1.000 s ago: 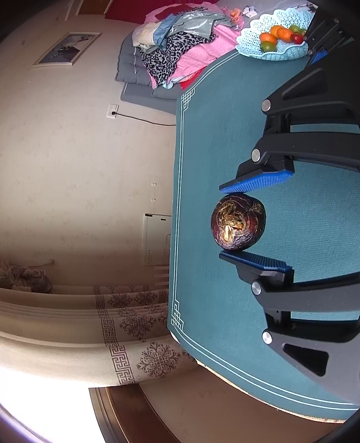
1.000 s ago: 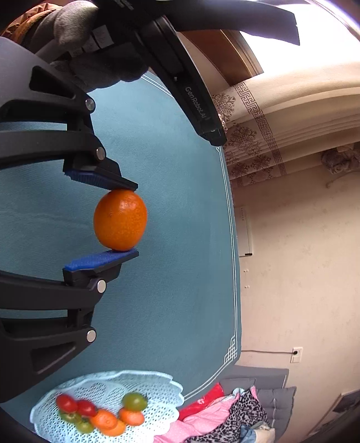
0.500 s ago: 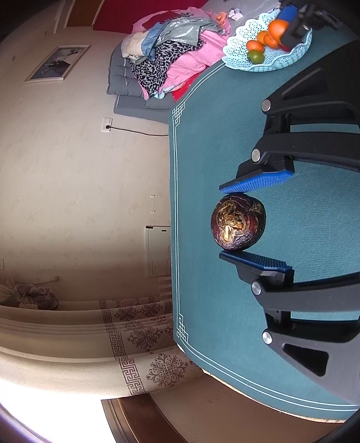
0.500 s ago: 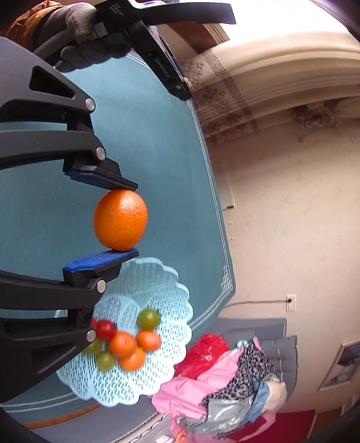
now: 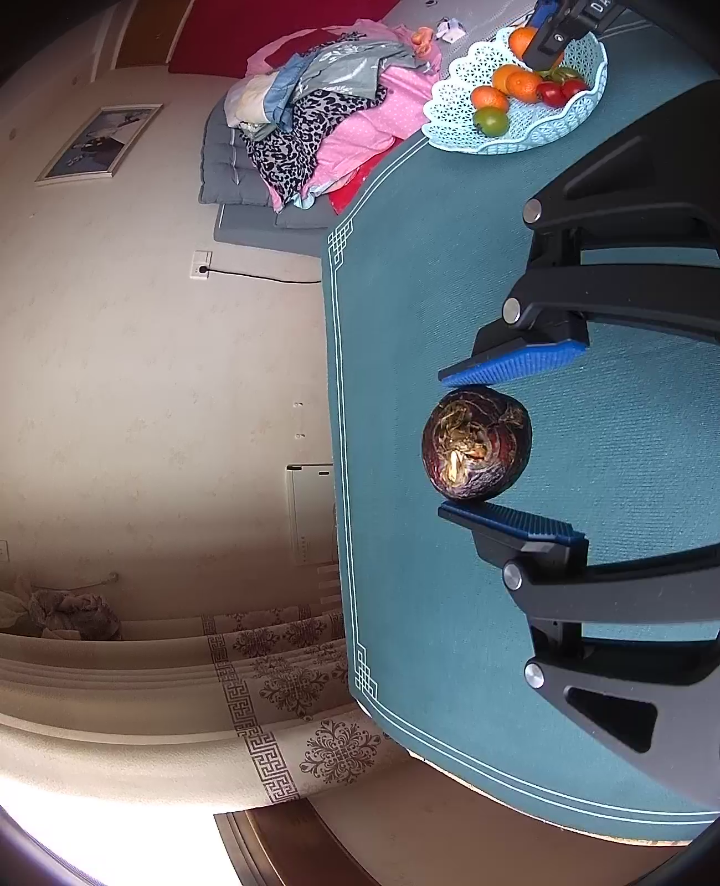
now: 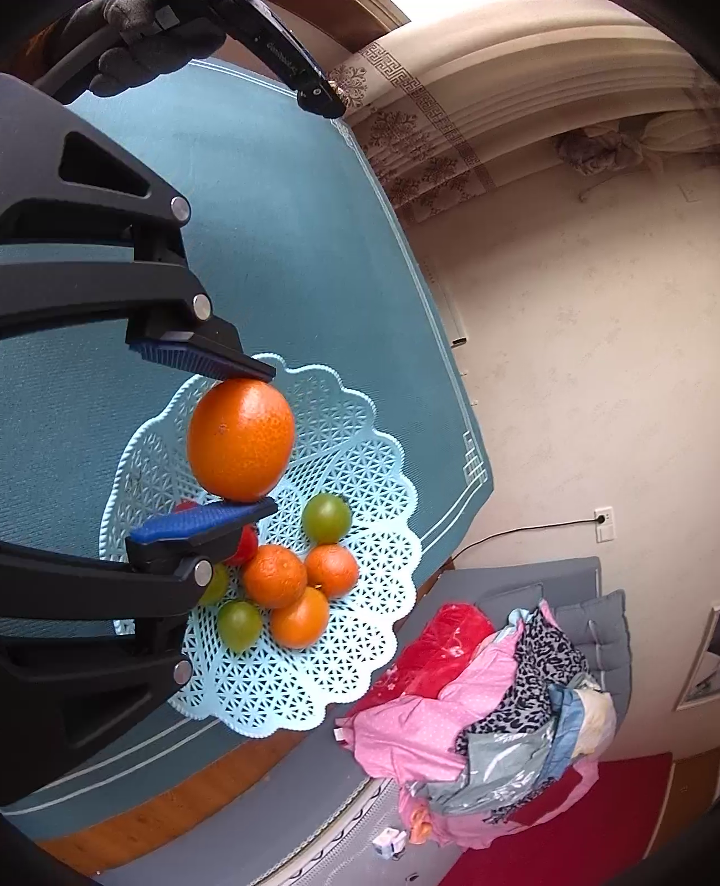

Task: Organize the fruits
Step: 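Carry the orange fruit into the basket and open the right tool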

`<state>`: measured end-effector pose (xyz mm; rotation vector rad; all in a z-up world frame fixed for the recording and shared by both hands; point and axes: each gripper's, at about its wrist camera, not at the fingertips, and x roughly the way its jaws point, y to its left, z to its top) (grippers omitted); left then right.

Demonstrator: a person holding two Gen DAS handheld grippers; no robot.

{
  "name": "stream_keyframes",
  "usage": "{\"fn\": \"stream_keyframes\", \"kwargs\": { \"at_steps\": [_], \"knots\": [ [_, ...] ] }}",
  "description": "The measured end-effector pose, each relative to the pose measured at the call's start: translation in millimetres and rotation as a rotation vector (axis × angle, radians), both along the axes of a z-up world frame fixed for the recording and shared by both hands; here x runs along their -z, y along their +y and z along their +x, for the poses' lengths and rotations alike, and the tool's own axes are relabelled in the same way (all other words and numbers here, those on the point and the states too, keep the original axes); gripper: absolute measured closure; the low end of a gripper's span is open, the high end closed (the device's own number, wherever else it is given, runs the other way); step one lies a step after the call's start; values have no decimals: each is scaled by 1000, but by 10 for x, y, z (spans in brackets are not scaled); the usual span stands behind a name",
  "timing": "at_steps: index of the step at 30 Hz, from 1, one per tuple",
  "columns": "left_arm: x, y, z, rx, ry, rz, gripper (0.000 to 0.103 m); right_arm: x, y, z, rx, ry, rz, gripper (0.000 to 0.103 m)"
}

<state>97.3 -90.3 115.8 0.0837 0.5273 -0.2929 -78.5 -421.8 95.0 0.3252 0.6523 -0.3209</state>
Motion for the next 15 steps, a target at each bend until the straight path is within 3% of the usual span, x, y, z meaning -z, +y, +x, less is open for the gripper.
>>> {"fn": "stream_keyframes", "kwargs": {
  "at_steps": [4,7,15],
  "knots": [
    [19,-21,15,4,6,6,60,84,-12,7,3,21,24,59],
    [37,-42,19,10,9,11,60,79,-31,-24,14,10,30,48],
    [67,-81,15,49,35,-7,60,54,-116,-185,41,-18,27,48]
  ]
}}
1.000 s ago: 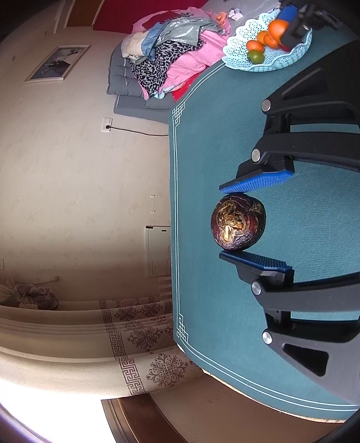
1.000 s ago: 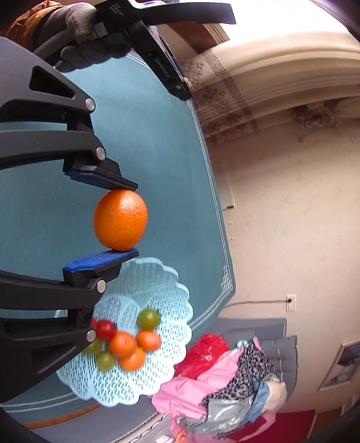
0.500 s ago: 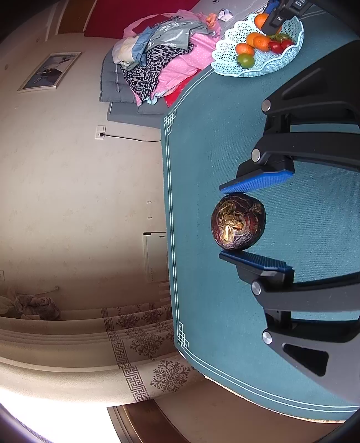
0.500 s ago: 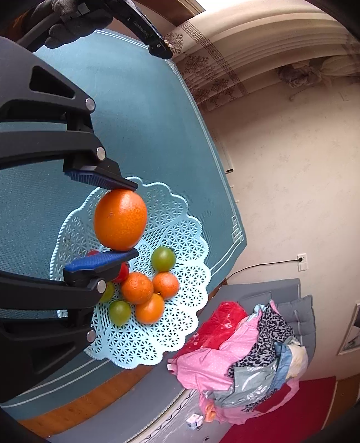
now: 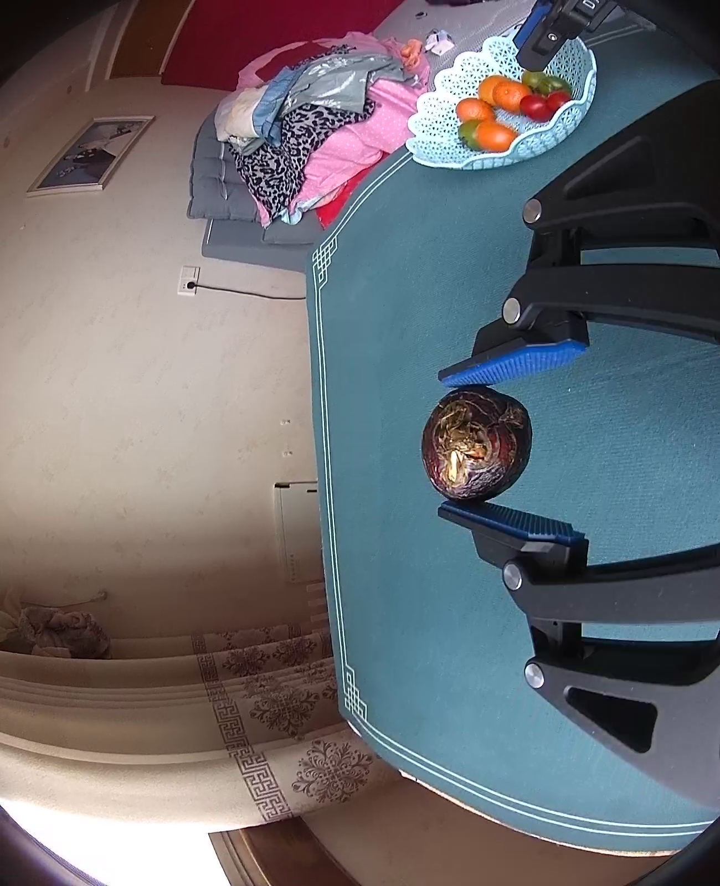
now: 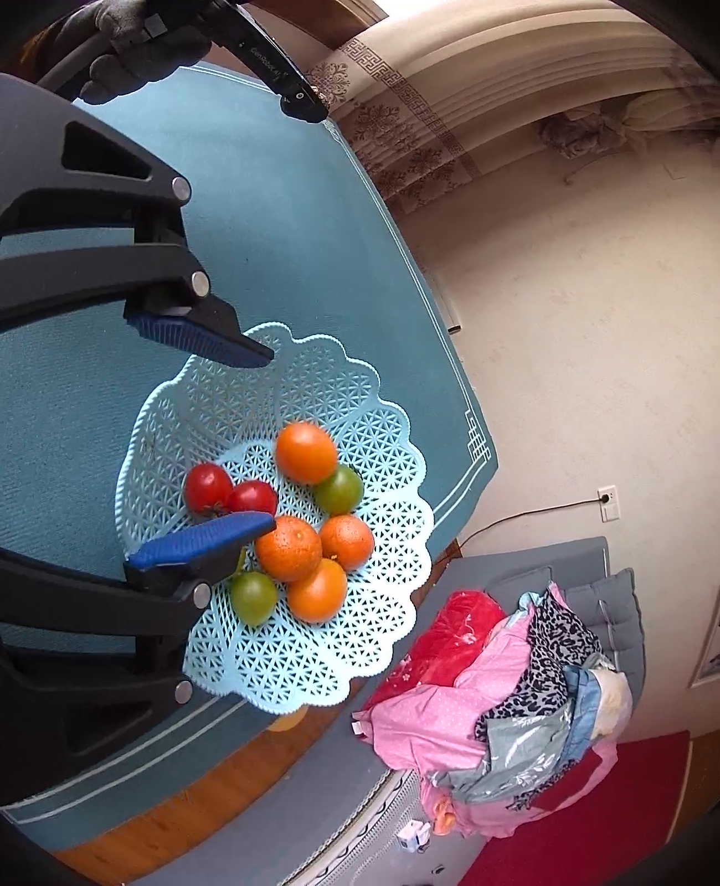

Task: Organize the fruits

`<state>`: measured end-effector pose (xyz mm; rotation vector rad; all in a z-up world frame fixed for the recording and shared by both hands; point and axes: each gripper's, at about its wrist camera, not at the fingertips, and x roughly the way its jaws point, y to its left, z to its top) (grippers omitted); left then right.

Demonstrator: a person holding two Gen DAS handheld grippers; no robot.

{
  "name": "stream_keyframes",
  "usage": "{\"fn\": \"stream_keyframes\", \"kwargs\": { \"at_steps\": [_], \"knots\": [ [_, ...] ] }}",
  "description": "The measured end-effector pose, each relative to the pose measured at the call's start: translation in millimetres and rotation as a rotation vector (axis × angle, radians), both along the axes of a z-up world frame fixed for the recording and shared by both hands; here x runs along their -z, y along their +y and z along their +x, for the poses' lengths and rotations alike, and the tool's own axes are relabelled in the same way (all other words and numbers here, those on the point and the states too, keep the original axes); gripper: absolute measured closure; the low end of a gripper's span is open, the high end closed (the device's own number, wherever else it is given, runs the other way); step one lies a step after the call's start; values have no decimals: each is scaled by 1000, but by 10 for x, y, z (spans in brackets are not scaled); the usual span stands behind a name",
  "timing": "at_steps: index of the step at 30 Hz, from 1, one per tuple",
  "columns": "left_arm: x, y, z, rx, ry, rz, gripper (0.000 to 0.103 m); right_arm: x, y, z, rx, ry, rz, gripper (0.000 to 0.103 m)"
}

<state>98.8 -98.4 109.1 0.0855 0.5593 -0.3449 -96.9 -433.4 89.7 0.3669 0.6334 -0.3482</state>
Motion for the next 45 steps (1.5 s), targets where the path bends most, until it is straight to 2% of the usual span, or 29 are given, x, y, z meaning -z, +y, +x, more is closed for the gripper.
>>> {"fn": "stream_keyframes", "kwargs": {
  "at_steps": [7,10,14,25,33,40,42,45],
  "knots": [
    [-2,-66,-63,42,5,-15,60,-9,-24,-192,13,-23,-47,47],
    [-13,-123,-98,60,29,-33,60,-16,-33,-268,15,-30,-75,43],
    [2,-268,-228,114,63,-47,60,-14,-61,-338,9,-36,-93,42],
    [-13,-1023,-730,285,74,-27,60,5,-284,-448,7,-61,-69,36],
    [44,-1499,-882,365,68,10,60,80,-472,-549,16,-68,-45,36],
    [152,-1702,-900,393,80,50,60,130,-587,-616,32,-77,-22,35],
    [192,-1663,-875,385,88,70,59,147,-601,-637,32,-78,-13,35],
    [278,-1458,-830,347,124,83,52,176,-616,-674,28,-81,-3,35]
  ]
}}
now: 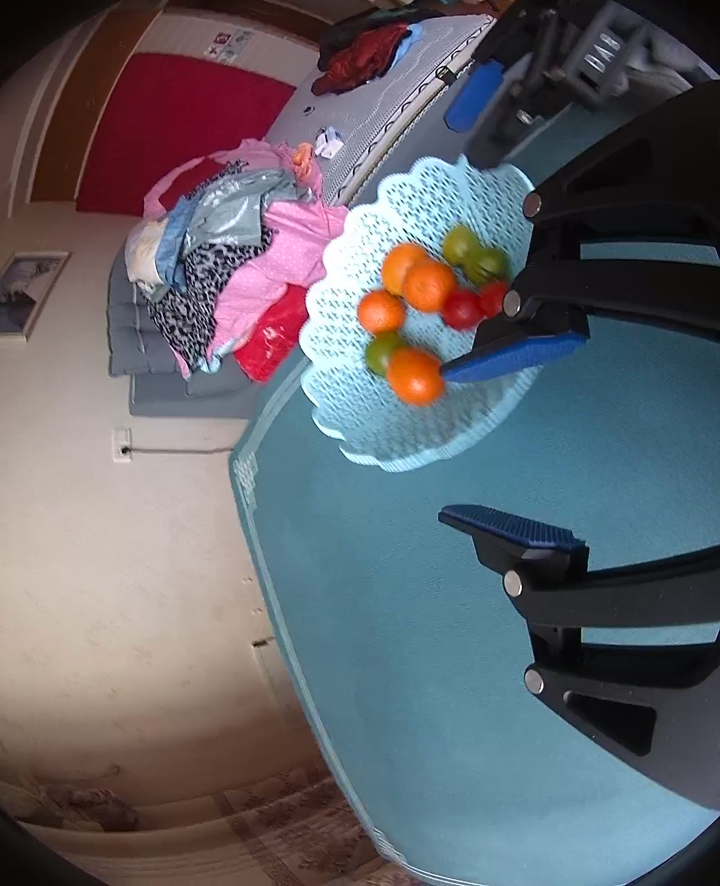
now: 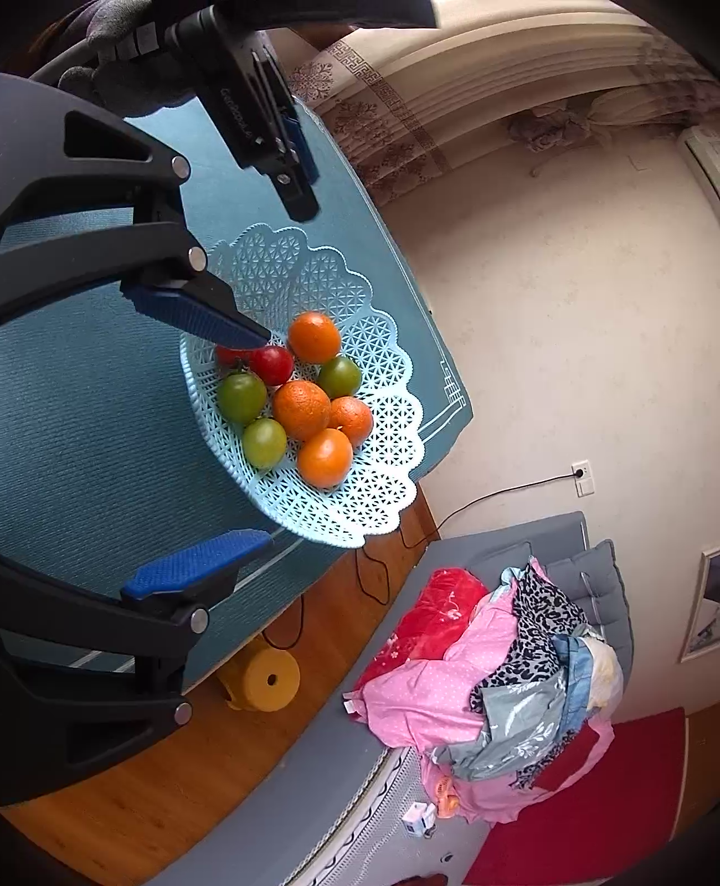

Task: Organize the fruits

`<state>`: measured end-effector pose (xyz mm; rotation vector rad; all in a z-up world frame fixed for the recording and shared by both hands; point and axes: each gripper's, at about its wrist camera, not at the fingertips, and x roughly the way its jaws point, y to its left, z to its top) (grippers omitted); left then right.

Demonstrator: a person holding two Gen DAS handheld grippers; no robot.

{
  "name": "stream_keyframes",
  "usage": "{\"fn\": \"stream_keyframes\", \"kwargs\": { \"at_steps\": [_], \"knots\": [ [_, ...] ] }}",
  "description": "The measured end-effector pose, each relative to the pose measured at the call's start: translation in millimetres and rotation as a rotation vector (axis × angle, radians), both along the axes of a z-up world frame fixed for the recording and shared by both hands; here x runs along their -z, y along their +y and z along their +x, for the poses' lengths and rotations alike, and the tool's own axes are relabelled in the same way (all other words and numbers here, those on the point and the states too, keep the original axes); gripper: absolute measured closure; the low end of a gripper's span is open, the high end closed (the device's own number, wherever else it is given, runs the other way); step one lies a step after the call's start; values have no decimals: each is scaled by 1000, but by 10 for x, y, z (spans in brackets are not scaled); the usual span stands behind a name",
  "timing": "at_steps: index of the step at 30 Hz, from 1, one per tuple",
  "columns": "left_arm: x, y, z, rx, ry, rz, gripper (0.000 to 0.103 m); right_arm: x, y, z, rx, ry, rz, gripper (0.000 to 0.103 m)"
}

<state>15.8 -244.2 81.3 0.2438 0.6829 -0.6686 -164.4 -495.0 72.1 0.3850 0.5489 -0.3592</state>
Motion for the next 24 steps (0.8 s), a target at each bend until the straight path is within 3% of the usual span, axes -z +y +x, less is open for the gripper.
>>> {"fn": "stream_keyframes", "kwargs": {
  "at_steps": [2,6,10,15,18,24],
  "knots": [
    [50,239,-5,-44,14,3,46,37,-7,-8,8,1,4,35],
    [137,729,-30,-137,75,-5,44,164,21,32,-2,12,33,35],
    [107,1171,-173,-202,52,11,42,237,80,68,-20,29,42,35],
    [-60,1610,-177,-333,25,-72,38,222,110,45,-9,22,18,35],
    [-173,1706,-167,-340,-10,-92,38,152,95,-19,20,9,-1,35],
    [-278,1910,-283,-339,-52,-49,35,50,96,-82,39,-17,-14,35]
  ]
}}
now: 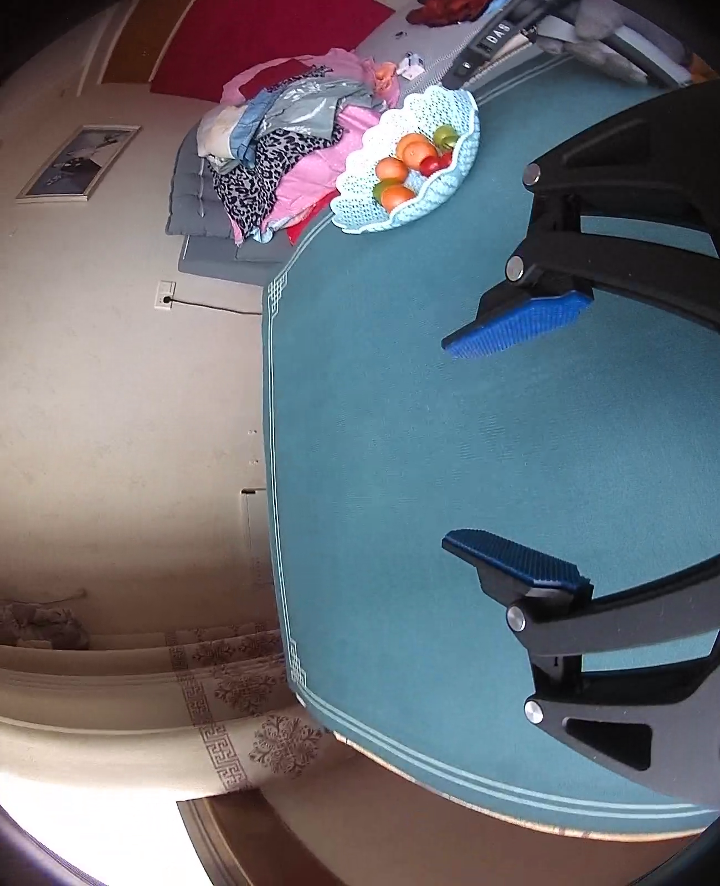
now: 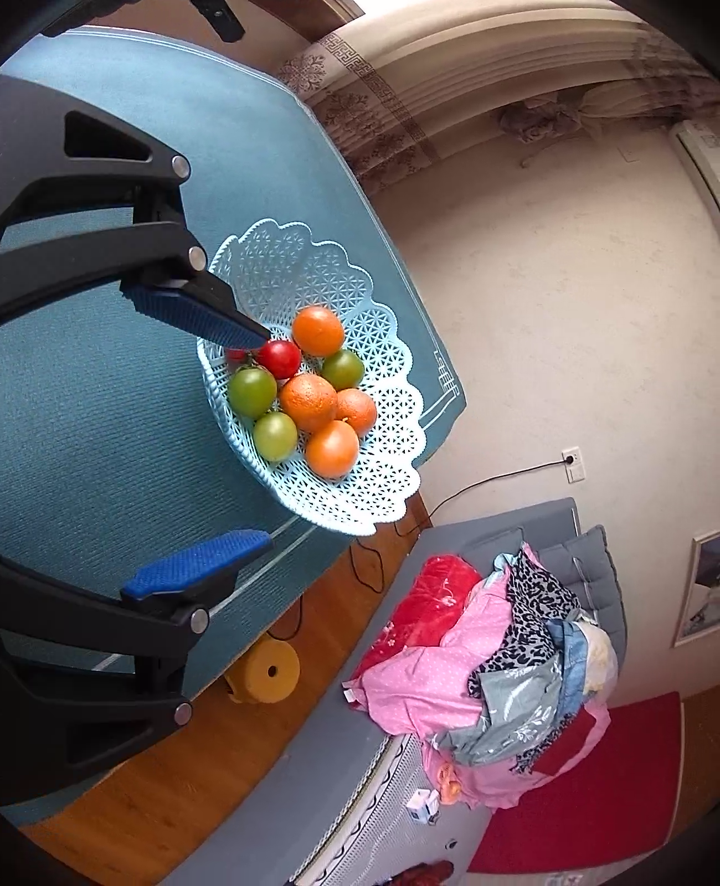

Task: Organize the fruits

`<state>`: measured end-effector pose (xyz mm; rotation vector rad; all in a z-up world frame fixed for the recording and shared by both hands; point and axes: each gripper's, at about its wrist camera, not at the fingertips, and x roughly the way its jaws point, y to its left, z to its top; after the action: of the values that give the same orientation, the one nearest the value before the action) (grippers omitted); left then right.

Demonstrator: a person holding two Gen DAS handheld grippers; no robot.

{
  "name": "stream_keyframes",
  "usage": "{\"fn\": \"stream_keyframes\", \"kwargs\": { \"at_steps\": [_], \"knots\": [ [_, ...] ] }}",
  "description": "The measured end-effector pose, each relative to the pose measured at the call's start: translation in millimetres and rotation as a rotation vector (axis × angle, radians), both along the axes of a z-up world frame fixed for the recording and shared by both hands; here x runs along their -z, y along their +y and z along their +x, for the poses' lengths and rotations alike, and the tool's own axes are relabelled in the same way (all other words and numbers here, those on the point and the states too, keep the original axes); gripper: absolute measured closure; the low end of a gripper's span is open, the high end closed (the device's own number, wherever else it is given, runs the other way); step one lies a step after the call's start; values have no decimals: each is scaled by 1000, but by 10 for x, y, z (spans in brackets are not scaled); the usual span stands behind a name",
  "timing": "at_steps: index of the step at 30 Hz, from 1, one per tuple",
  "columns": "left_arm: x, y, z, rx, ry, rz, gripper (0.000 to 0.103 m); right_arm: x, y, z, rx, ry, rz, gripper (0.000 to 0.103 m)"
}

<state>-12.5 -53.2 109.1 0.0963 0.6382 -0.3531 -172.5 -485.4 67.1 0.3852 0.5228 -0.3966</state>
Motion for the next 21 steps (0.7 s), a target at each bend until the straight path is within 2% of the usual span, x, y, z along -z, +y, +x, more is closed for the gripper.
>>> {"fn": "stream_keyframes", "kwargs": {
  "at_steps": [5,9,13,21],
  "knots": [
    [52,216,-259,8,42,62,33,21,80,16,-43,10,-8,35],
    [154,367,-577,92,136,123,33,23,108,-29,-59,5,-4,35],
    [263,454,-936,156,186,181,33,17,125,-103,-65,-6,-1,35],
    [602,453,-1473,254,281,199,33,-33,214,-174,-88,-26,-11,35]
  ]
}}
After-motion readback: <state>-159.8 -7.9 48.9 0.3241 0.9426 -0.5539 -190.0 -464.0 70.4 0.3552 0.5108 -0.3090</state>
